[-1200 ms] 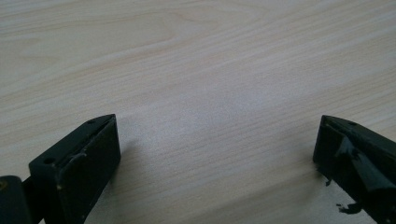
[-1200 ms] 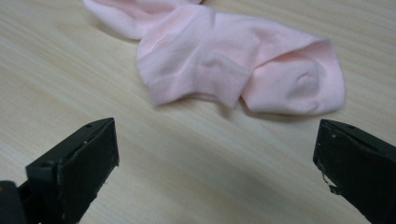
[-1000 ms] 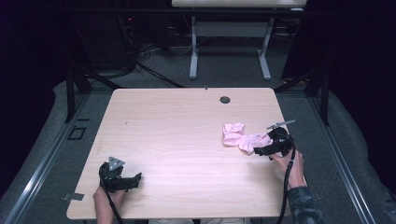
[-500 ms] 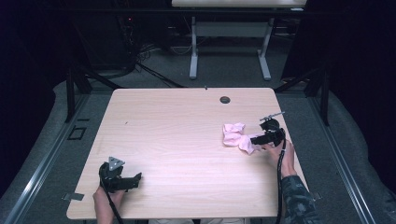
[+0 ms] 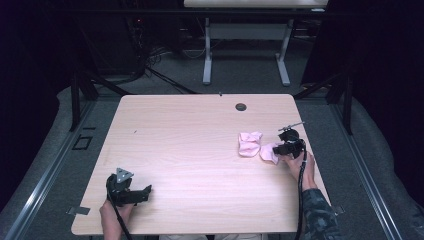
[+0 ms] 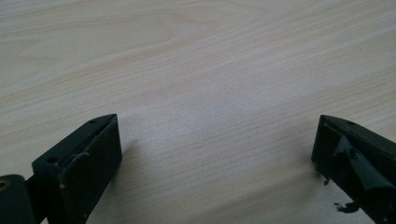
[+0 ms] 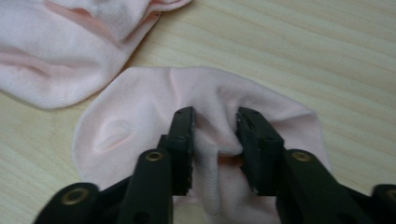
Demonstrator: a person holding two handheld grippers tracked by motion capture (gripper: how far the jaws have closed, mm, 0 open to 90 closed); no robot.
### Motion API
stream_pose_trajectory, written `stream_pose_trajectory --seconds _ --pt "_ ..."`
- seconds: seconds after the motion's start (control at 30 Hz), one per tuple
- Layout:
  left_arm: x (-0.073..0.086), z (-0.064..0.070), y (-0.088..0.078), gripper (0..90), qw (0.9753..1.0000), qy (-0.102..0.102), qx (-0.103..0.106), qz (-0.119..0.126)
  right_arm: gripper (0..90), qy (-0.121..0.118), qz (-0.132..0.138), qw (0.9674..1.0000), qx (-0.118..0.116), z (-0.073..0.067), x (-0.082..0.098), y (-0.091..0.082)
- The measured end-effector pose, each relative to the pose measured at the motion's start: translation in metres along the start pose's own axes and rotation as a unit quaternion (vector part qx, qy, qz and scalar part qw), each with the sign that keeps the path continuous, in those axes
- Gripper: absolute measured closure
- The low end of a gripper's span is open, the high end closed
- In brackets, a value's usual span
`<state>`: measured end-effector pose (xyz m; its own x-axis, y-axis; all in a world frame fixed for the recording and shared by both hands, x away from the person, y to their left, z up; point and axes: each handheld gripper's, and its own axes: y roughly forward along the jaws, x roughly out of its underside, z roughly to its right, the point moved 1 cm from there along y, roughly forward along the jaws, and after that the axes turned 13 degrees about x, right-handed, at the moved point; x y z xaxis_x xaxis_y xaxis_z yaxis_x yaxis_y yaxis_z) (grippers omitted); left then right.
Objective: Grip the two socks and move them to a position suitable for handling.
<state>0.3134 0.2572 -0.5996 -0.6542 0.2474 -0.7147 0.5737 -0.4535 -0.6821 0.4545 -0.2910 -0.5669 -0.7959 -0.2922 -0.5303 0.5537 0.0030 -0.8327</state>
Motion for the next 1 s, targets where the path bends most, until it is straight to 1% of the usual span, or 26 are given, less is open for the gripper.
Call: stream_pose_trajectory --seconds 0.03,0.07,0.1,0.13,0.17,0.23,0.27,0.33,0.37,0.47,0.53,0.6,0.63,0.67,0.7,0.73,0.83,1.0 --pt "0.0 0.0 0.0 1.6 1.0 0.0 0.0 0.0 73.6 -0.003 0.0 1.0 0.0 0.001 0.001 0.0" --pt "0.0 0.0 0.0 1.6 1.0 0.0 0.0 0.0 75.8 0.004 0.005 1.0 -0.002 0.001 0.002 0.0" --pt "0.0 0.0 0.0 1.6 1.0 0.0 0.0 0.0 78.7 0.006 0.007 1.0 -0.002 0.003 0.003 0.0" --pt "0.0 0.0 0.0 1.6 1.0 0.0 0.0 0.0 78.7 0.006 0.007 1.0 -0.002 0.003 0.003 0.0" --pt "0.0 0.0 0.0 1.6 1.0 0.0 0.0 0.0 80.1 0.014 0.009 0.9999 -0.002 0.003 0.004 0.0" --pt "0.0 0.0 0.0 1.6 1.0 0.0 0.0 0.0 80.5 0.017 0.01 0.9998 -0.002 0.003 0.004 0.0" --pt "0.0 0.0 0.0 1.6 1.0 0.0 0.0 0.0 80.9 0.018 0.009 0.9998 -0.006 0.004 0.004 0.0" --pt "0.0 0.0 0.0 1.6 1.0 0.0 0.0 0.0 80.9 0.019 0.009 0.9998 -0.005 0.005 0.004 -0.001" --pt "0.0 0.0 0.0 1.6 1.0 0.0 0.0 0.0 81.0 0.021 0.009 0.9997 -0.012 0.005 0.005 -0.001" --pt "0.0 0.0 0.0 1.6 1.0 0.0 0.0 0.0 81.0 0.025 0.015 0.9994 -0.018 0.007 0.006 -0.007" --pt "0.0 0.0 0.0 1.6 1.0 0.0 0.0 0.0 81.0 0.027 0.019 0.9992 -0.023 0.006 0.007 -0.015" --pt "0.0 0.0 0.0 1.6 1.0 0.0 0.0 0.0 81.1 0.023 0.023 0.9991 -0.027 0.004 0.008 -0.021" --pt "0.0 0.0 0.0 1.6 1.0 0.0 0.0 0.0 81.0 0.017 0.024 0.9992 -0.028 0.002 0.008 -0.028" --pt "0.0 0.0 0.0 1.6 1.0 0.0 0.0 0.0 81.0 0.012 0.03 0.9989 -0.035 0.0 0.009 -0.036" --pt "0.0 0.0 0.0 1.6 1.0 0.0 0.0 0.0 81.0 0.012 0.03 0.9989 -0.035 0.0 0.009 -0.036" --pt "0.0 0.0 0.0 1.6 1.0 0.0 0.0 0.0 81.0 0.011 0.032 0.9987 -0.038 -0.002 0.009 -0.04" --pt "0.0 0.0 0.0 1.6 1.0 0.0 0.001 0.0 81.0 0.003 0.044 0.9978 -0.05 -0.009 0.012 -0.055" --pt "0.0 0.0 0.0 1.6 1.0 0.0 0.0 0.0 80.7 -0.03 0.058 0.9955 -0.069 -0.026 0.017 -0.08"
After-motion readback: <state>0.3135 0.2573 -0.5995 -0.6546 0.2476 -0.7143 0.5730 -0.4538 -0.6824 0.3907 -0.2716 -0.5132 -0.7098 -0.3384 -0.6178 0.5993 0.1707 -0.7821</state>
